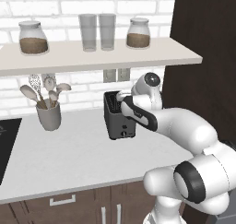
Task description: Start the toaster. Once the lever pops up, take the bread to the plate on the dining counter.
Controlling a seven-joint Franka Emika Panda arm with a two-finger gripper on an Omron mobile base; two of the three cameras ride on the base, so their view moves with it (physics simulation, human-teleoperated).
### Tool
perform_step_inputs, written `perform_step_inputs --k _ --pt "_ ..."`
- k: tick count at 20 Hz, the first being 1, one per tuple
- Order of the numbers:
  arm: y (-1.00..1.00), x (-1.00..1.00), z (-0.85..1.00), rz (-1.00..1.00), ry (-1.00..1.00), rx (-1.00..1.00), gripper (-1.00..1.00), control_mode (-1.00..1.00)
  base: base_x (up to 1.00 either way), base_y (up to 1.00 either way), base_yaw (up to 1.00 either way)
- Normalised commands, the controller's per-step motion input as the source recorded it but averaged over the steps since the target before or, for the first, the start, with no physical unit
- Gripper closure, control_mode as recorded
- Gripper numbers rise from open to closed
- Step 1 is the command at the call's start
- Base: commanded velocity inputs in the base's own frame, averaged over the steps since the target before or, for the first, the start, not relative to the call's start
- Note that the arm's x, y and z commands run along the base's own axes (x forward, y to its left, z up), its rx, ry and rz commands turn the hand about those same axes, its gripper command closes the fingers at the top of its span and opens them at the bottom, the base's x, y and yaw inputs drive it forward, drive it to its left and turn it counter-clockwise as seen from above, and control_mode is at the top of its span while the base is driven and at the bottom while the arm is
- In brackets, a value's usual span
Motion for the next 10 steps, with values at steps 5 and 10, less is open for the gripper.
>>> perform_step_inputs --k 5,10 --pt "0.0 0.0 0.0 0.0 0.0 0.0 -1.0 -1.0 0.0 0.0 0.0" --pt "0.0 0.0 0.0 0.0 0.0 0.0 -1.0 -1.0 0.0 0.0 0.0"
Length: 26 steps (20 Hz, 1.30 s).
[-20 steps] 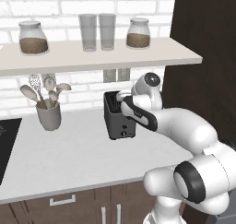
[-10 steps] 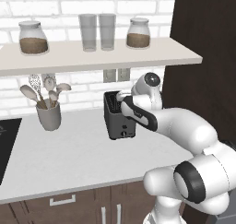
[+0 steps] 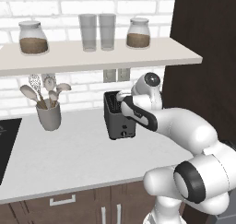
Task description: Start the toaster. Once the lever pops up, take the bread to the plate on the dining counter.
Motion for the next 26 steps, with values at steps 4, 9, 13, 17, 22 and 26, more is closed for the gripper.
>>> perform_step_inputs --k 4,9,13,17,22,26 --pt "0.0 0.0 0.0 0.0 0.0 0.0 -1.0 -1.0 0.0 0.0 0.0" --pt "0.0 0.0 0.0 0.0 0.0 0.0 -1.0 -1.0 0.0 0.0 0.0" --pt "0.0 0.0 0.0 0.0 0.0 0.0 -1.0 -1.0 0.0 0.0 0.0" --pt "0.0 0.0 0.0 0.0 0.0 0.0 -1.0 -1.0 0.0 0.0 0.0" --pt "0.0 0.0 0.0 0.0 0.0 0.0 -1.0 -1.0 0.0 0.0 0.0" --pt "0.0 0.0 0.0 0.0 0.0 0.0 -1.0 -1.0 0.0 0.0 0.0"
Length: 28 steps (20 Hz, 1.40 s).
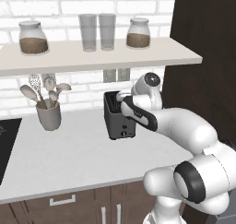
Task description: Start the toaster. Once the lever pops up, take the bread to the plate on the dining counter.
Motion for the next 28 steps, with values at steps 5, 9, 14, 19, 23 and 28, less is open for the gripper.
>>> perform_step_inputs --k 5,9,14,19,23,28 --pt "0.0 0.0 0.0 0.0 0.0 0.0 -1.0 -1.0 0.0 0.0 0.0" --pt "0.0 0.0 0.0 0.0 0.0 0.0 -1.0 -1.0 0.0 0.0 0.0" --pt "0.0 0.0 0.0 0.0 0.0 0.0 -1.0 -1.0 0.0 0.0 0.0" --pt "0.0 0.0 0.0 0.0 0.0 0.0 -1.0 -1.0 0.0 0.0 0.0" --pt "0.0 0.0 0.0 0.0 0.0 0.0 -1.0 -1.0 0.0 0.0 0.0" --pt "0.0 0.0 0.0 0.0 0.0 0.0 -1.0 -1.0 0.0 0.0 0.0"
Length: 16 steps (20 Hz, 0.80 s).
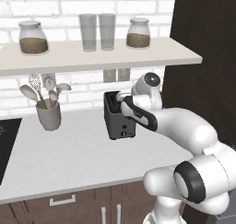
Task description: Start the toaster. Once the lever pops up, take the bread to the plate on the dining counter.
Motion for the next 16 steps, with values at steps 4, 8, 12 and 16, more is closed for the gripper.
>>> perform_step_inputs --k 4,8,12,16 --pt "0.0 0.0 0.0 0.0 0.0 0.0 -1.0 -1.0 0.0 0.0 0.0" --pt "0.0 0.0 0.0 0.0 0.0 0.0 -1.0 -1.0 0.0 0.0 0.0" --pt "0.0 0.0 0.0 0.0 0.0 0.0 -1.0 -1.0 0.0 0.0 0.0" --pt "0.0 0.0 0.0 0.0 0.0 0.0 -1.0 -1.0 0.0 0.0 0.0"
